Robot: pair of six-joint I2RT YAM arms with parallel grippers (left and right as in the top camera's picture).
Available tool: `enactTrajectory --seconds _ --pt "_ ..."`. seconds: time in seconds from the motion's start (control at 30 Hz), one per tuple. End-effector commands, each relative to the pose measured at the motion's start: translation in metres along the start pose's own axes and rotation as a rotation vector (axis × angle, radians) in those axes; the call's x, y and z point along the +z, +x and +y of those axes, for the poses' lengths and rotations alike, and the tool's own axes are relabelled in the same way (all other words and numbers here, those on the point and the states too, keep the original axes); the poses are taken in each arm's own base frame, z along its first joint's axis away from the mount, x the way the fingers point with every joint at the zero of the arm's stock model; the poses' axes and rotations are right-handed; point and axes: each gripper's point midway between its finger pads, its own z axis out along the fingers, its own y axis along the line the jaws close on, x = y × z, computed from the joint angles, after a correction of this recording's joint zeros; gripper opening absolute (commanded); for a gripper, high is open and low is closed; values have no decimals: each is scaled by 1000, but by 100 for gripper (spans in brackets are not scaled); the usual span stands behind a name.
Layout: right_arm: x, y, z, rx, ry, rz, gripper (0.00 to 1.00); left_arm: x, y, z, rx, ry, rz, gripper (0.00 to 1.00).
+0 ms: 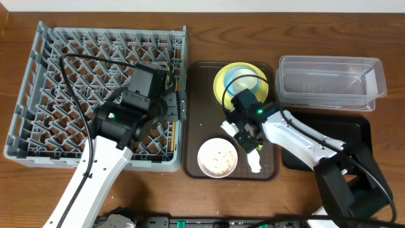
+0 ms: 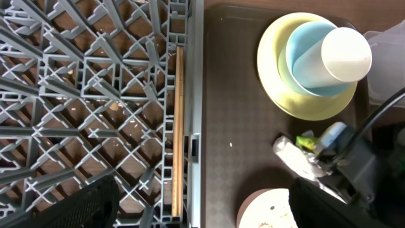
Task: Sort waste into correct bins and load items into the dishwasher
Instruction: 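Carry the wrapper and tissue right and drop them into the clear bin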
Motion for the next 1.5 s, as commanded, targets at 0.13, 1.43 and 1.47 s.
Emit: enactTrajectory --seconds 0.13,1.43,1.47 --pt "-120 -68 -36 199 110 -330 1 -5 -7 0 -6 0 -21 88" --pt "-113 38 -302 1546 252 -526 95 -5 -7 0 -6 0 -20 88" --pt "-115 38 -302 1506 259 -524 99 -5 -7 0 -7 0 -20 88"
